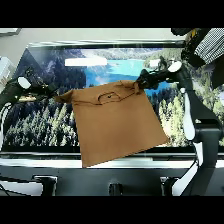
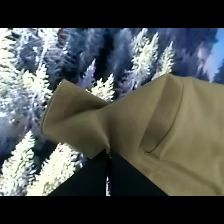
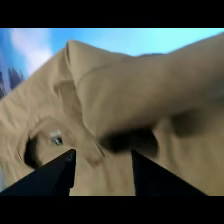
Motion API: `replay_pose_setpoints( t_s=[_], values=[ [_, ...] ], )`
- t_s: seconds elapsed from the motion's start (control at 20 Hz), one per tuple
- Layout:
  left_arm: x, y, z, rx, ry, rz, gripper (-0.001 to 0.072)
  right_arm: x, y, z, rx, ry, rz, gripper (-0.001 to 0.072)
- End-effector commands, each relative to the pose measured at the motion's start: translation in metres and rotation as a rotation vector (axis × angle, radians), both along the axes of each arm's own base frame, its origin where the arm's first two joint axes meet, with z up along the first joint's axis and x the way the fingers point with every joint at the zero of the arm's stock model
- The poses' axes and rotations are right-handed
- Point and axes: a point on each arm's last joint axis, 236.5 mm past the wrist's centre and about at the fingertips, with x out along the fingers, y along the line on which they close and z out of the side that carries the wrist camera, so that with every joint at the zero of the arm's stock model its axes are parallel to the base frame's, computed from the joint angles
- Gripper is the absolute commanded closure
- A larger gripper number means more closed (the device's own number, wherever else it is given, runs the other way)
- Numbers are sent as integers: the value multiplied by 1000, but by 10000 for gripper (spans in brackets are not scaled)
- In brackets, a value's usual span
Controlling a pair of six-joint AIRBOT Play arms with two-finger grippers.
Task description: Fold the clothes and pants, and hang the long-sleeved shirts on hangers.
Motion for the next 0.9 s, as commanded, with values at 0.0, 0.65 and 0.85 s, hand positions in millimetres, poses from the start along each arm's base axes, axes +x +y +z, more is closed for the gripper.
replay_pose_setpoints(
  t_s=[0.0, 0.65, 0.85],
  values=[
    [-10, -3, -6, 8, 51, -55, 694, -54, -72, 9, -162, 83, 165, 295],
    [-39, -10, -12, -13, 182, -96, 694, -285, -175, -66, -134, 418, -39, 292],
    [-40, -10, -12, -13, 184, -97, 693, -315, -165, -90, -121, 493, -11, 292]
  ],
)
